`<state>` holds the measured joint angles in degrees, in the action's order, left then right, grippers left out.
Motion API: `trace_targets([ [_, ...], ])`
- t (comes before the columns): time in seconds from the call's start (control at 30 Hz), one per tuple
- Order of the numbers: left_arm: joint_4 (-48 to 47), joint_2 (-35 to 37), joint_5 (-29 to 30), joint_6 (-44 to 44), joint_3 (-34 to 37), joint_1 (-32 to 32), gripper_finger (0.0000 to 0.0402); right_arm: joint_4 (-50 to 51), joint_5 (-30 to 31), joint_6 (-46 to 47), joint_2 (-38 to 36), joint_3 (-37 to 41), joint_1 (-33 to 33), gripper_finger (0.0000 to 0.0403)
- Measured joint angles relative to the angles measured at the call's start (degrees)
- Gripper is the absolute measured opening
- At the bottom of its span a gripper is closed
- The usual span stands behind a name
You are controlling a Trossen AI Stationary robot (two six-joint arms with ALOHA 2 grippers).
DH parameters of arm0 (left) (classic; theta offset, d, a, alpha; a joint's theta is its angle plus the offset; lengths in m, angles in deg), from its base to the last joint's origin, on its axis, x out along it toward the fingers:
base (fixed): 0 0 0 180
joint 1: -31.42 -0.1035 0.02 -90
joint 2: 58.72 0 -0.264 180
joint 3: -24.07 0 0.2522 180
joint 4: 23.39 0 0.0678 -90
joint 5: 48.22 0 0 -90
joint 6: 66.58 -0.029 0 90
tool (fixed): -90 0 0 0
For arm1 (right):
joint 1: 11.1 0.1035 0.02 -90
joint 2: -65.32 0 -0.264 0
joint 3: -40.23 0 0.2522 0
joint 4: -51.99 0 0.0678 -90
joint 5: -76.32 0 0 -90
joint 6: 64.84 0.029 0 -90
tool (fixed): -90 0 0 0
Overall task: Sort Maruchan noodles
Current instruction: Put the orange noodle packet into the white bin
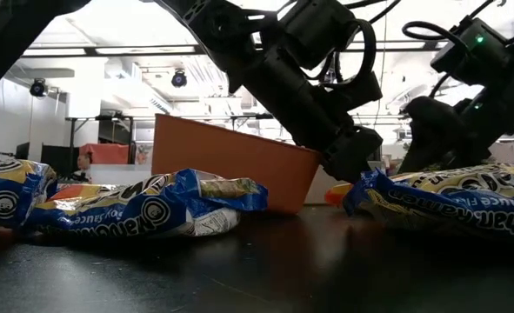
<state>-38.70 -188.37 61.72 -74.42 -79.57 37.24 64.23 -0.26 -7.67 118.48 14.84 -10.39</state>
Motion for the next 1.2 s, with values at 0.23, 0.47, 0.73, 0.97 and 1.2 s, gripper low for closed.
trace_targets([
  [0.23, 0.0, 0.0, 0.0, 0.0, 0.0, 0.0, 0.0074, -4.7, -0.2, -1.7, 3.8, 0.1, 0.0, 0.0298],
  [0.47, -0.2, 0.0, -0.2, 0.0, 0.0, 0.0, 0.0074, -10.0, 0.1, -3.1, 7.8, 0.0, 0.0, 0.0210],
  [0.73, -0.2, 0.2, -0.2, 0.0, 0.1, 0.4, 0.0074, -8.8, -0.4, -4.5, 5.1, 0.0, 0.0, 0.0116],
  [0.97, -0.5, 3.2, 0.0, 0.4, 0.1, 0.8, 0.0074, -7.4, -1.0, -5.4, 0.7, 0.0, 0.0, 0.0102],
  [1.2, -3.5, 7.8, 0.1, -0.4, 0.1, 1.0, 0.0074, -7.3, -0.9, -6.3, -2.7, 0.0, 0.0, 0.0101],
])
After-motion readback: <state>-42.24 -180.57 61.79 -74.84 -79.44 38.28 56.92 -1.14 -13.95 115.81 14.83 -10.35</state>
